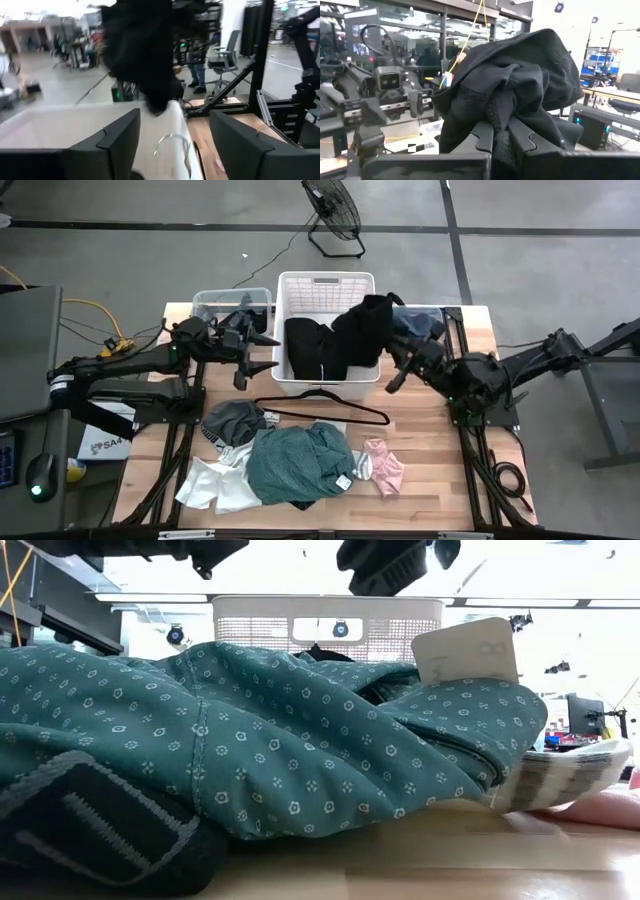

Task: Pick & Place Cloths
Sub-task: Put the black boxer shorts into the left transparent bin

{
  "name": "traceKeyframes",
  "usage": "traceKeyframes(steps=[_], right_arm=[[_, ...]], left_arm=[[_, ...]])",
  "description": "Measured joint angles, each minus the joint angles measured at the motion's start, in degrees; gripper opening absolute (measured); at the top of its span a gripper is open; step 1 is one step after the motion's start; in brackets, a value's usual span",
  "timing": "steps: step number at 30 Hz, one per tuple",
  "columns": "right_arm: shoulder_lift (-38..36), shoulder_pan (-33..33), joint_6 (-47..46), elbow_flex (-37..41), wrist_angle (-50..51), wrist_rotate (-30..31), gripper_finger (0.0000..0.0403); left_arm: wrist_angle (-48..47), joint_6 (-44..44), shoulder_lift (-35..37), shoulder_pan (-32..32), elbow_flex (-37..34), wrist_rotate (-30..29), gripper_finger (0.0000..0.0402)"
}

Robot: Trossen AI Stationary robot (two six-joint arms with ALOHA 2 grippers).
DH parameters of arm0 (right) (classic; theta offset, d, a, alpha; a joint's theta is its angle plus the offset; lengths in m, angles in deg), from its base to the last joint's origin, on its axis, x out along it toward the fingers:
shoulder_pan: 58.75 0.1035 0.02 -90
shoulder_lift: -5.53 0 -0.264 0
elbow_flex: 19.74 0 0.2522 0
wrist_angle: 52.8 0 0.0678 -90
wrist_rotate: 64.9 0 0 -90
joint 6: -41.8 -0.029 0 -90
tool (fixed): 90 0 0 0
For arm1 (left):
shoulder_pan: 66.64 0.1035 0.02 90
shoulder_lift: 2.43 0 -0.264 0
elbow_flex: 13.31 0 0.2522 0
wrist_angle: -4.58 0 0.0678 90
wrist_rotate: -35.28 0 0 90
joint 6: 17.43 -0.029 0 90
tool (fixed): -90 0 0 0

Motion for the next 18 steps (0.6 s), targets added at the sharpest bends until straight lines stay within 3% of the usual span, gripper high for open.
traceKeyframes(steps=[6, 12, 18], right_arm=[[0.1, -6.5, -3.6, 0.0, -1.0, -10.1, 0.0008], [1.1, -11.2, -4.6, 0.0, -5.5, -16.7, 0.0008], [3.2, -14.3, -9.1, 0.0, -8.3, -24.9, 0.0008]], left_arm=[[12.9, -5.3, -5.9, -4.1, 0.0, -4.2, 0.0287], [26.1, -13.1, -13.7, -7.1, 0.1, -9.4, 0.0303], [27.9, -20.5, -21.5, -8.6, 5.6, -13.8, 0.0303]])
